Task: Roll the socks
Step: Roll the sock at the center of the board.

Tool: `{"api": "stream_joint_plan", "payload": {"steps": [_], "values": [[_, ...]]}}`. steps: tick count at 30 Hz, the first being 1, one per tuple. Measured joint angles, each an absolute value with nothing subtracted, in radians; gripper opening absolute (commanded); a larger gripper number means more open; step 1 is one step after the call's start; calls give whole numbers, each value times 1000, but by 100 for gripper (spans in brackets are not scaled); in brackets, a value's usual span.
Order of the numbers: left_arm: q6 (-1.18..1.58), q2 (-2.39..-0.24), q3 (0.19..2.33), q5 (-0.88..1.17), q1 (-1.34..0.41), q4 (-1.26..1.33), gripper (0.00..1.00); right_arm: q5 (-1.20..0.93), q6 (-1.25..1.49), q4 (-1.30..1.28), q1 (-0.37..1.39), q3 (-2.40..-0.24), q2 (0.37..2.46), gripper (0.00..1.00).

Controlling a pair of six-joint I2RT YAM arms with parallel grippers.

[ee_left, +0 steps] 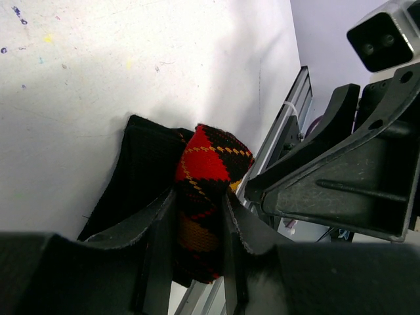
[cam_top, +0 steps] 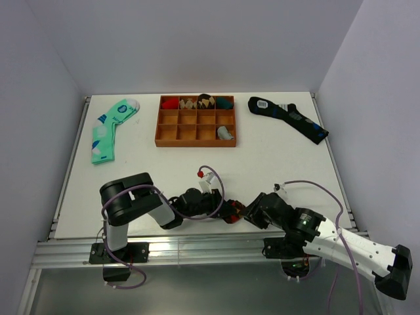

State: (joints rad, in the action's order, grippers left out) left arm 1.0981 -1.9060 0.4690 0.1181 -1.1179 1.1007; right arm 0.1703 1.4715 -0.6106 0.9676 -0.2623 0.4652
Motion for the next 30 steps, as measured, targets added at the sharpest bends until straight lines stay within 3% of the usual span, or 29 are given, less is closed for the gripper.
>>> {"api": "stream_joint_plan", "payload": {"steps": [19, 30], "values": [[1130, -1934, 494, 153, -1106, 1106, 0, 243, 1653, -478, 1085, -188, 529, 43], [1203, -2003, 464, 213, -1076, 1250, 0, 345, 1767, -477, 1148, -136, 459, 43]]}}
